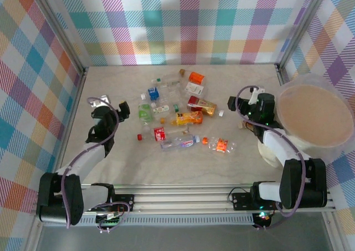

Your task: Put the plastic bottles in the bin

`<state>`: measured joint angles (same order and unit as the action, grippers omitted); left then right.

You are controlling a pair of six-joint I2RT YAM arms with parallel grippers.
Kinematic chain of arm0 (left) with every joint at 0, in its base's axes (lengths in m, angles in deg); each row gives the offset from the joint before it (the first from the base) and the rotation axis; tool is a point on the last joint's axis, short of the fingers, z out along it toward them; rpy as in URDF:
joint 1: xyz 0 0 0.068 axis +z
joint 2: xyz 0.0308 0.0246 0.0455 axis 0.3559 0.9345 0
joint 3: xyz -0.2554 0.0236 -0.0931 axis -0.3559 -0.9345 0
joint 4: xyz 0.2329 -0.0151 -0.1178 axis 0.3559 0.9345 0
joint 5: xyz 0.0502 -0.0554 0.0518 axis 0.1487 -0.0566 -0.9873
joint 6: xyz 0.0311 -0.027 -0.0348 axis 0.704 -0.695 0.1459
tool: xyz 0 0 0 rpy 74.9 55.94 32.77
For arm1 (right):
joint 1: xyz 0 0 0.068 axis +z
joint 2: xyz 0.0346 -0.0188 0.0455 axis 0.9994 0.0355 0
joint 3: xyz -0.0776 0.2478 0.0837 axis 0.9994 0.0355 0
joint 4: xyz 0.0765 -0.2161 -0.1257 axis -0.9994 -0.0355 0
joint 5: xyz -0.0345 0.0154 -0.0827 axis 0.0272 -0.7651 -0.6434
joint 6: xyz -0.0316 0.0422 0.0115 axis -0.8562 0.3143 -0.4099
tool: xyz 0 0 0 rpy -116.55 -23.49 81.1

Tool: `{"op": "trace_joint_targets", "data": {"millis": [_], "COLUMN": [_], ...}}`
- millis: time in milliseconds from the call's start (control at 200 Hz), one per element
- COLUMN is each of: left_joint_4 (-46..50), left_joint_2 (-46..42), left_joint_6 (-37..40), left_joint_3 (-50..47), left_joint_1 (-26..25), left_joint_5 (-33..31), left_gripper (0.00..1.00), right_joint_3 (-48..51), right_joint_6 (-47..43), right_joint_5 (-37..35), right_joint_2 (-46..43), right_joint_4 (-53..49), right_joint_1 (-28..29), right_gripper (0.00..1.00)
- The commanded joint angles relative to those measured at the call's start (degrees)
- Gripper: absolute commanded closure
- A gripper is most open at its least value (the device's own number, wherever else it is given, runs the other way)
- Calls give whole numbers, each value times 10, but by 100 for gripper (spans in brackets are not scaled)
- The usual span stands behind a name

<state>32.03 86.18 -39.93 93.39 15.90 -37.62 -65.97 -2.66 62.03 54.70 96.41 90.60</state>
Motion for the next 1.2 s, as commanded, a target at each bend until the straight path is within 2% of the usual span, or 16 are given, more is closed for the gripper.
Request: {"op": "trace_joint_targets", "data": {"millis": [0, 95, 235, 325, 450, 565, 795, 965, 1195], "left_joint_4": [148, 199, 221, 234, 248, 247, 250, 256, 256], "left_joint_2": [-26, -38, -71, -87, -90, -76, -47, -37, -34], "left_joint_6": [-115, -156, -206, -233, -248, -244, -232, -232, -238], "left_joint_3": [40, 51, 39, 31, 28, 30, 48, 49, 41], "left_joint_1": [2, 1, 0, 0, 0, 0, 0, 0, 0], "left_joint_5": [-13, 2, 12, 23, 48, 65, 79, 65, 56], "left_gripper": [0, 0, 0, 0, 0, 0, 0, 0, 0], "right_joint_3": [-50, -82, -82, -62, -61, -78, -129, -136, -120], "right_joint_6": [170, 242, 309, 340, 391, 436, 488, 484, 442], "right_joint_5": [-14, -57, -107, -148, -159, -181, -252, -257, -248], "right_joint_2": [11, 20, 11, 11, 40, 89, 197, 248, 255], "right_joint_4": [-197, -312, -384, -376, -346, -308, -310, -284, -238], "right_joint_1": [5, 6, 11, 11, 12, 14, 39, 40, 47], "right_gripper": [0, 0, 0, 0, 0, 0, 1, 12, 37]}}
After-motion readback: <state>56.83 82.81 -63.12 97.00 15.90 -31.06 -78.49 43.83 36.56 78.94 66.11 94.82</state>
